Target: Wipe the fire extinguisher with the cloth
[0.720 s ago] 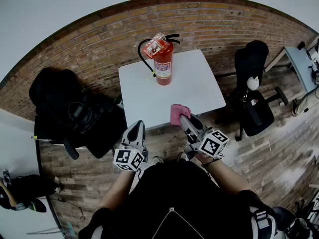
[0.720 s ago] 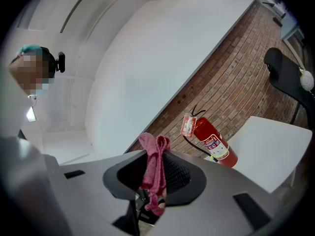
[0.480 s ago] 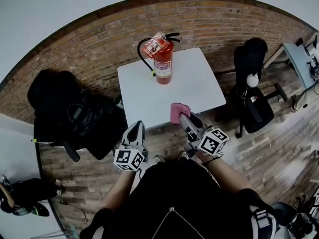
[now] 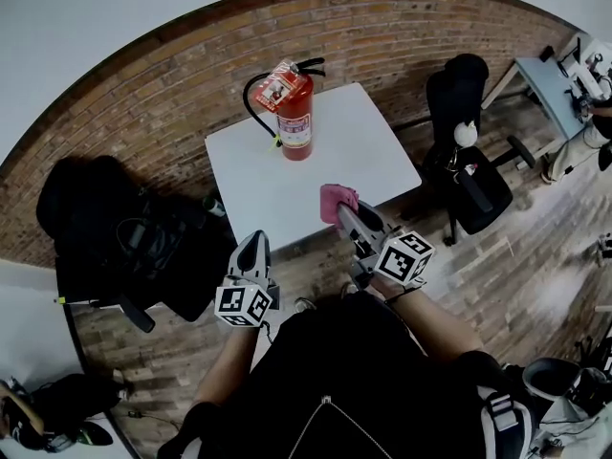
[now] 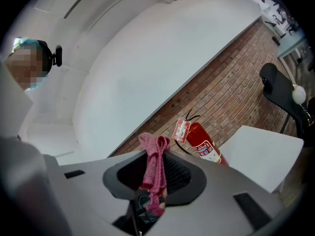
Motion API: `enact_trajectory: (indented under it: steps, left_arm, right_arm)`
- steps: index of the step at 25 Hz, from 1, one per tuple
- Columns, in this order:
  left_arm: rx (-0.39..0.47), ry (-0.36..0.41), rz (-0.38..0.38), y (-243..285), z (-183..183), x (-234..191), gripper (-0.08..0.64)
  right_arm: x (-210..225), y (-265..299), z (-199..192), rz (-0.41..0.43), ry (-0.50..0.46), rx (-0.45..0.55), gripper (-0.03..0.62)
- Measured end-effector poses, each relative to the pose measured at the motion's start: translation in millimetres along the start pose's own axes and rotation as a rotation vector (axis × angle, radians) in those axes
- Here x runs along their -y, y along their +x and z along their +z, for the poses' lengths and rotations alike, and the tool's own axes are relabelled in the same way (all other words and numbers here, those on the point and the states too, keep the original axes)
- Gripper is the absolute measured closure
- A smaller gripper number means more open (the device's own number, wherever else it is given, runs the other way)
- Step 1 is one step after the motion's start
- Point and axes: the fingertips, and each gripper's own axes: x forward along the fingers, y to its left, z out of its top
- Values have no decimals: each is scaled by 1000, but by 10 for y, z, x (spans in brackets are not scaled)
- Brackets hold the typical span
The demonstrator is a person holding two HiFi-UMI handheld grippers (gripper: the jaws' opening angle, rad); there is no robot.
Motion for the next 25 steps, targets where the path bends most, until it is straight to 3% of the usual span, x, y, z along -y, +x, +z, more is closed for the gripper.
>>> enact_trajectory:
  steps: [6, 13, 20, 25]
  left_arm:
    - [-16, 7, -32, 127, -17, -77, 533]
    - [-35, 11, -17, 450, -104, -129, 534]
    - [-39, 51, 104, 1013, -50, -256, 532]
    - [-34, 67, 227, 1473, -29, -389, 533]
  right_arm:
    - [151, 28, 80, -48, 68, 55, 489]
    - [547, 164, 246, -57, 124, 67, 489]
    - [1310, 715, 611, -34, 224, 47, 489]
    - [1873, 1207, 743, -38, 260, -30, 489]
